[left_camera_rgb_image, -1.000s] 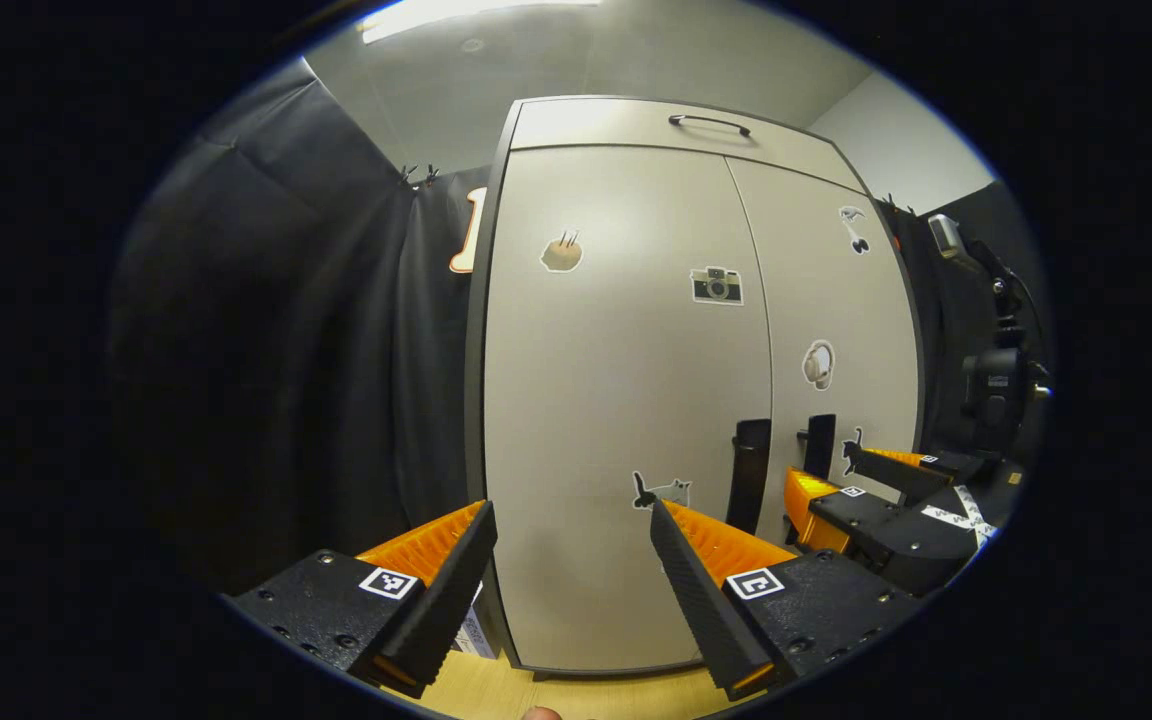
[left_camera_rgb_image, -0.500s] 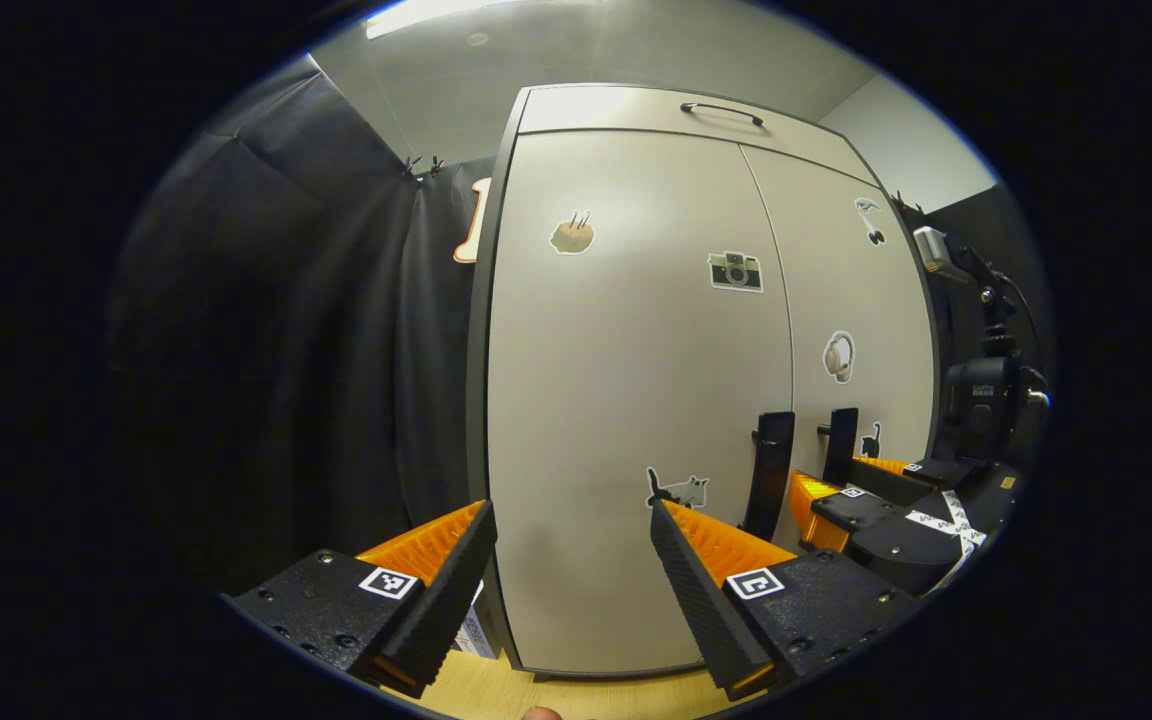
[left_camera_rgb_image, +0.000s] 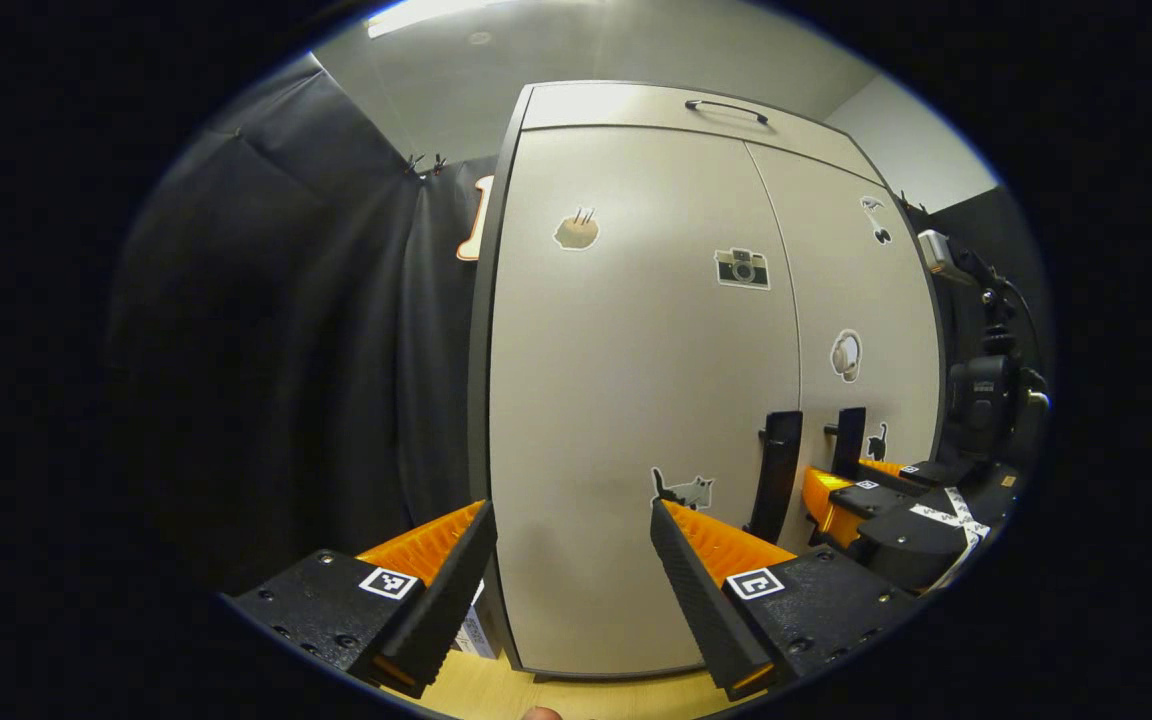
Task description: Open the right door of the double-door shoe cabinet with the right hand, and open the left door with the left hand.
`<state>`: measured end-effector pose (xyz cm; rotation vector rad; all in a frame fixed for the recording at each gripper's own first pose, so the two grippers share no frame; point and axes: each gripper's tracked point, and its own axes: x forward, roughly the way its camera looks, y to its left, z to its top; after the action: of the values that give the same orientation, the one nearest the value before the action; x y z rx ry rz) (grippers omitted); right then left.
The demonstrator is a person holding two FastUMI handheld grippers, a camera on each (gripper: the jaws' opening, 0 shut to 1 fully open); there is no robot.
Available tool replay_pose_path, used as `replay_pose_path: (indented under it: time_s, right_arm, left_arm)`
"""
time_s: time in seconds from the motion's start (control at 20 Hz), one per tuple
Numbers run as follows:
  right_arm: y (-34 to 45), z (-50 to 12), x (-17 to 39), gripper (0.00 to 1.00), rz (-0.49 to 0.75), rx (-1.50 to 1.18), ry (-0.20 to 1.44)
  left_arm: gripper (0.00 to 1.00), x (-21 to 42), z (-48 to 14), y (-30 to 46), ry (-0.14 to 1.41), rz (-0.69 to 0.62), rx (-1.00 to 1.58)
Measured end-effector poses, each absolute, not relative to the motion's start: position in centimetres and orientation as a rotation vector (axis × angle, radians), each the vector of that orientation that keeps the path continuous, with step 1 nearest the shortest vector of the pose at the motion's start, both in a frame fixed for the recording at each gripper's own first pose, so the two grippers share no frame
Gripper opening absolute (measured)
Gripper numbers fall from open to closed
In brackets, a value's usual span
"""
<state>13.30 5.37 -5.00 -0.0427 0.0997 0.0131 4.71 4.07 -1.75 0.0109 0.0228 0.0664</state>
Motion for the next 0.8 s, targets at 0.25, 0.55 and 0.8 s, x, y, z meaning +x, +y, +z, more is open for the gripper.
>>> replay_pose_path:
  time_s: [0.25,0.55,0.8]
  right_arm:
    - [5.4,-5.1,13.2,0.29,-0.024,-0.014,0.100]
    - [5.3,-5.1,13.2,0.21,0.025,-0.006,0.104]
    - [5.2,-5.0,12.6,0.21,0.022,-0.009,0.114]
  left_arm:
    - [0.96,4.2,-1.9,4.5,0.032,0.077,0.006]
    - [0.96,3.5,-2.2,5.1,0.040,0.092,-0.005]
    - [0.96,3.2,-2.4,4.9,0.044,0.082,-0.009]
